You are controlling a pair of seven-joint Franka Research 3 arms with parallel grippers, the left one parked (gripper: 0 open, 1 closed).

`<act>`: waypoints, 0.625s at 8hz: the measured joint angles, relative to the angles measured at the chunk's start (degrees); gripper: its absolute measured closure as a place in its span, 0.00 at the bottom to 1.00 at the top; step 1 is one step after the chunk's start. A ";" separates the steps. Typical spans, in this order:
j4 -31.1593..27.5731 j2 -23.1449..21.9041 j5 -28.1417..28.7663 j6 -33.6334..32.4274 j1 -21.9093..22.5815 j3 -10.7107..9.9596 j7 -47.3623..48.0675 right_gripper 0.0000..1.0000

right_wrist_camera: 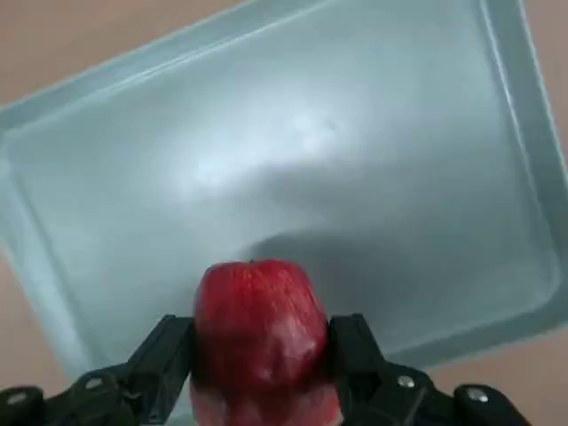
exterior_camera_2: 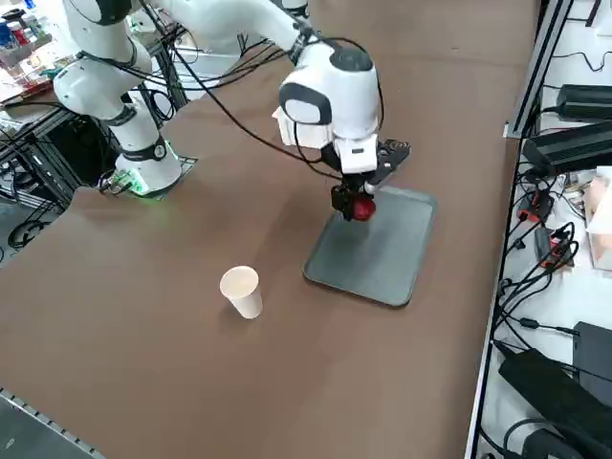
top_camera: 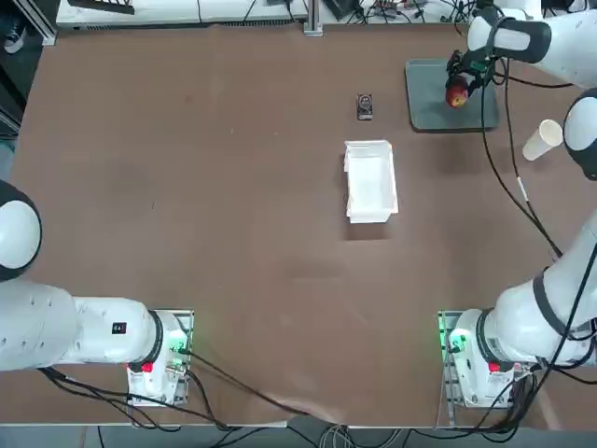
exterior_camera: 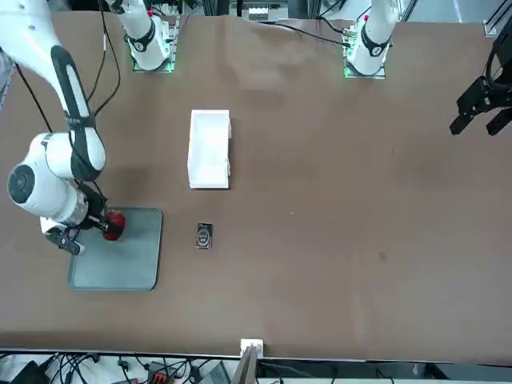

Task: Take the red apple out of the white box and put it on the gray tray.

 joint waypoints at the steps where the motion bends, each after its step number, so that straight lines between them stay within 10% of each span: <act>1: 0.91 1.29 -0.01 0.54 -1.03 -0.01 -1.85 0.14; 5: 2.59 2.55 -0.01 0.54 -2.61 0.05 -4.83 0.12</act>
